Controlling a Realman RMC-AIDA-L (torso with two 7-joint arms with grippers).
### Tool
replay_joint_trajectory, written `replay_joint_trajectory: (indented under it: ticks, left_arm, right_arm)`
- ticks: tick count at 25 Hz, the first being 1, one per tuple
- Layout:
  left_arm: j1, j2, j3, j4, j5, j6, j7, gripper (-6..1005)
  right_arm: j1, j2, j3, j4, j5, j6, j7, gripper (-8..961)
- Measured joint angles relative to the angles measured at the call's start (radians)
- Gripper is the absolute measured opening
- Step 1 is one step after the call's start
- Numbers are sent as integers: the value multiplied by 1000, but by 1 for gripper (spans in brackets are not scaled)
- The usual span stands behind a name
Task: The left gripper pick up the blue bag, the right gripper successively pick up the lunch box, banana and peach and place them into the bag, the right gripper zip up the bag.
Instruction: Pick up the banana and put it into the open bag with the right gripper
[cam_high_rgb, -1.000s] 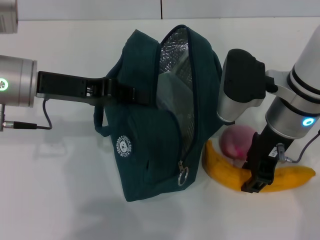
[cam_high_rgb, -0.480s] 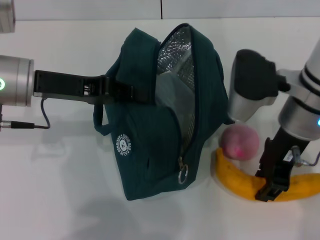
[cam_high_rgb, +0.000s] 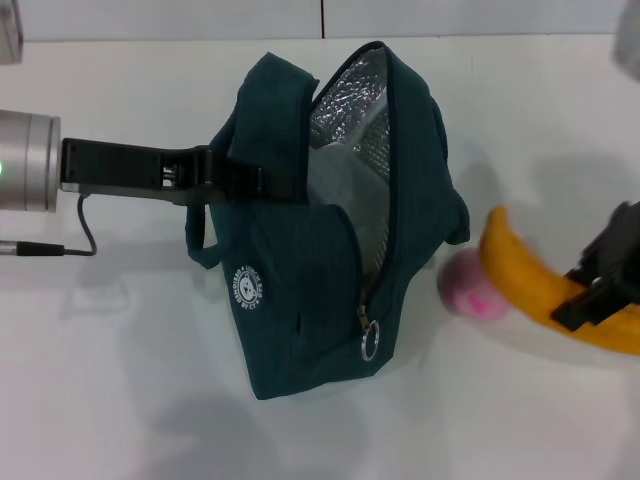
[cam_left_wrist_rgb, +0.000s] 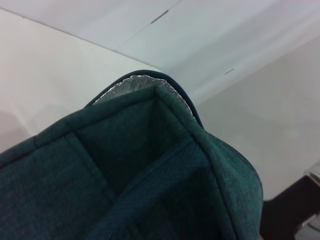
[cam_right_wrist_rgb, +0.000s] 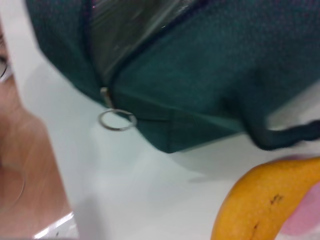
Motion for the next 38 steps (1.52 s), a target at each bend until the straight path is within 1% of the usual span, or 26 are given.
replay_joint_trajectory:
  ticks: [3, 6, 9, 11, 13, 14, 17, 19, 22, 23, 26, 28, 29, 30, 33, 36, 38]
  left_arm:
    - [-1, 0, 1, 0, 0, 0, -1, 32]
    - [-2, -1, 1, 0, -1, 0, -1, 32]
    - [-2, -2, 0, 0, -1, 0, -1, 32]
    - [-1, -3, 1, 0, -1, 0, 0, 32]
    - [0, -4, 3, 0, -2, 0, 0, 32]
    - [0, -4, 3, 0, -2, 0, 0, 32]
    - [1, -5, 4, 0, -2, 0, 0, 32]
    - [2, -5, 5, 0, -2, 0, 0, 32]
    - [2, -7, 6, -2, -2, 1, 0, 32]
    - [2, -8, 6, -4, -2, 1, -1, 32]
    - [2, -8, 6, -9, -2, 1, -3, 32]
    - [2, -8, 7, -9, -2, 1, -4, 32]
    - [3, -8, 7, -9, -2, 2, -5, 32]
    - [4, -8, 7, -9, -2, 1, -6, 32]
    - [5, -9, 8, -9, -2, 2, -5, 32]
    - [5, -11, 8, -9, -2, 2, -5, 32]
    - [5, -11, 8, -9, -2, 1, -4, 32]
  right_arm:
    - [-23, -24, 57, 3, -1, 5, -2, 437]
    - [-43, -35, 100, 19, -4, 15, -16, 442]
    - [-61, -38, 142, 31, -24, 36, -29, 446]
    - [-71, -39, 189, 32, -26, 49, -40, 449]
    - [-75, -37, 275, 32, -5, 53, -56, 452]
    - [-76, -34, 335, 29, 14, 51, -66, 453]
    - [-80, -34, 471, 22, 126, 40, -83, 457]
    - [-90, -37, 523, 21, 226, 38, -89, 460]
    - [-124, -39, 573, 30, 428, 45, -120, 465]
    - [-138, -35, 580, 40, 500, 53, -140, 466]
    - [-160, -23, 579, 82, 632, 67, -194, 470]
    - [-166, -10, 579, 132, 716, 71, -244, 473]
    - [-170, 5, 582, 199, 802, 77, -309, 475]
    - [-170, 5, 582, 199, 802, 77, -309, 476]
    - [-164, 25, 576, 350, 904, 86, -425, 480]
    - [-139, 37, 561, 469, 926, 88, -518, 485]
    - [-120, 40, 533, 540, 935, 95, -573, 488]
